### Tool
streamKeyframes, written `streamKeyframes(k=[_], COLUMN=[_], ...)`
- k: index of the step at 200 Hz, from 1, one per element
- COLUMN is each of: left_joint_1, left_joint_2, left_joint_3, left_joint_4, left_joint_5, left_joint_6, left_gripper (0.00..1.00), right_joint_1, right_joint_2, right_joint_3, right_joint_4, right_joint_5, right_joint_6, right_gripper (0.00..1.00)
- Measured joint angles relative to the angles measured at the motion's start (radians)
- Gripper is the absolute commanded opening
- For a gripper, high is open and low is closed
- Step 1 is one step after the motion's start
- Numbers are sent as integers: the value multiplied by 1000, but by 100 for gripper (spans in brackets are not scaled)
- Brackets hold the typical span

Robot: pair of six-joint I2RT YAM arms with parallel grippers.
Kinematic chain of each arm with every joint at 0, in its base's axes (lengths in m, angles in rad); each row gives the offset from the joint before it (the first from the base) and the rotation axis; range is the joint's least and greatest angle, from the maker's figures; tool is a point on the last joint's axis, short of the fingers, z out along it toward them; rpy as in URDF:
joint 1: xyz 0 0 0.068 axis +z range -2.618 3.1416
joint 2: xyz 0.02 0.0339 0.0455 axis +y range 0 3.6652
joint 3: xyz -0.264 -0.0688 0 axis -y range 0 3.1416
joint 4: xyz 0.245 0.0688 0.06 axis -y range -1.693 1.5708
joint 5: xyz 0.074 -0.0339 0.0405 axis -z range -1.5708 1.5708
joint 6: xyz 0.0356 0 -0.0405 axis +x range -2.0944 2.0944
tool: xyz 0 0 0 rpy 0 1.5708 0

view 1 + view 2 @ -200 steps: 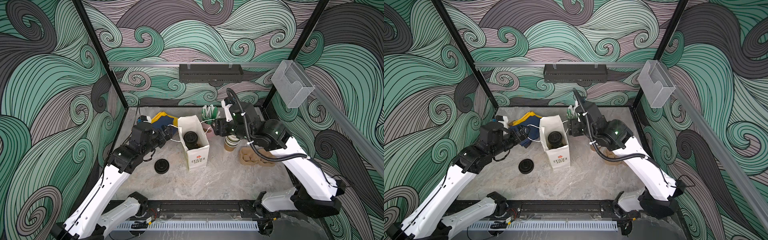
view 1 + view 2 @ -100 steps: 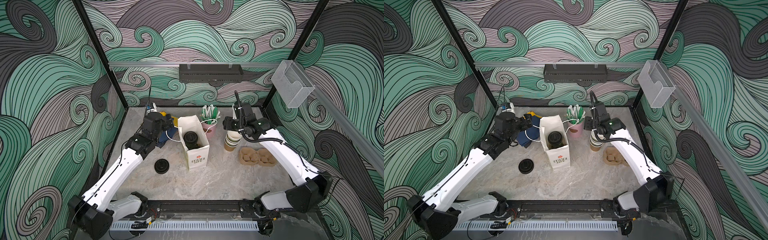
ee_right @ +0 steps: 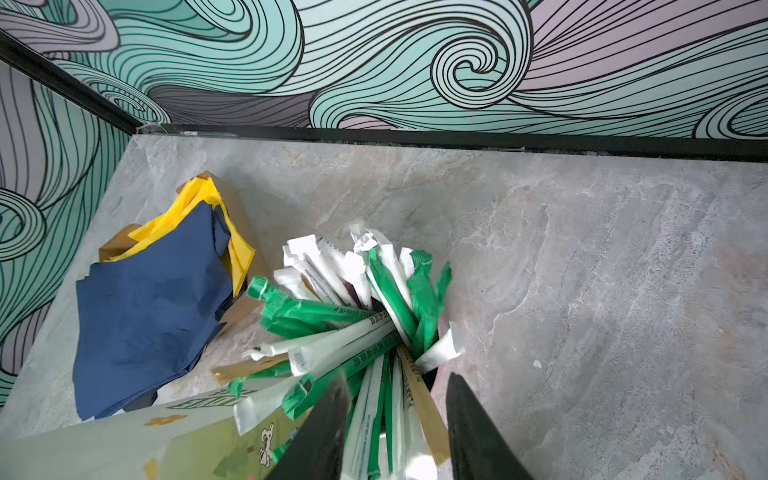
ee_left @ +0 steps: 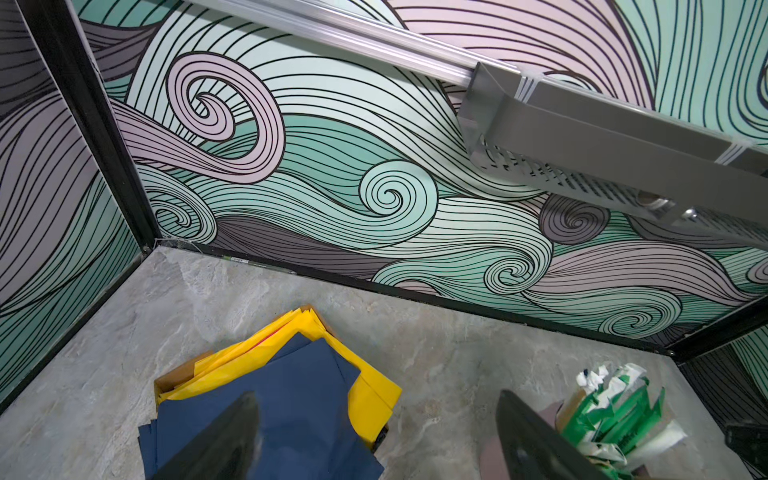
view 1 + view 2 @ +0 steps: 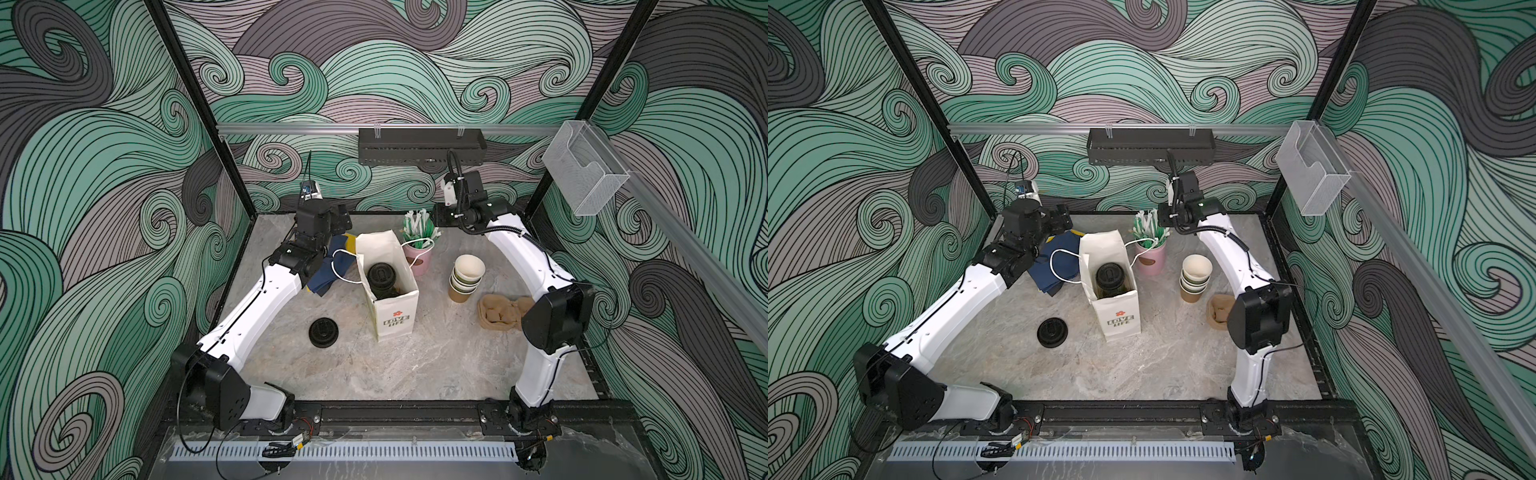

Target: Pack the takeout coffee

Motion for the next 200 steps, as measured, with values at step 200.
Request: streamKeyframes(k=[200], left_joint_1=[1], left_joint_2=[-3], left_joint_3=[5], left_joint_4=[17], left_joint_5=[-3], left_joint_6=[-3], left_gripper=[90], right_joint_1=[-10], right_joint_2=[236], right_joint_3=[271], right_joint_4=[-166], right_joint_5=[37], right_joint_6=[-109], right_gripper=[2])
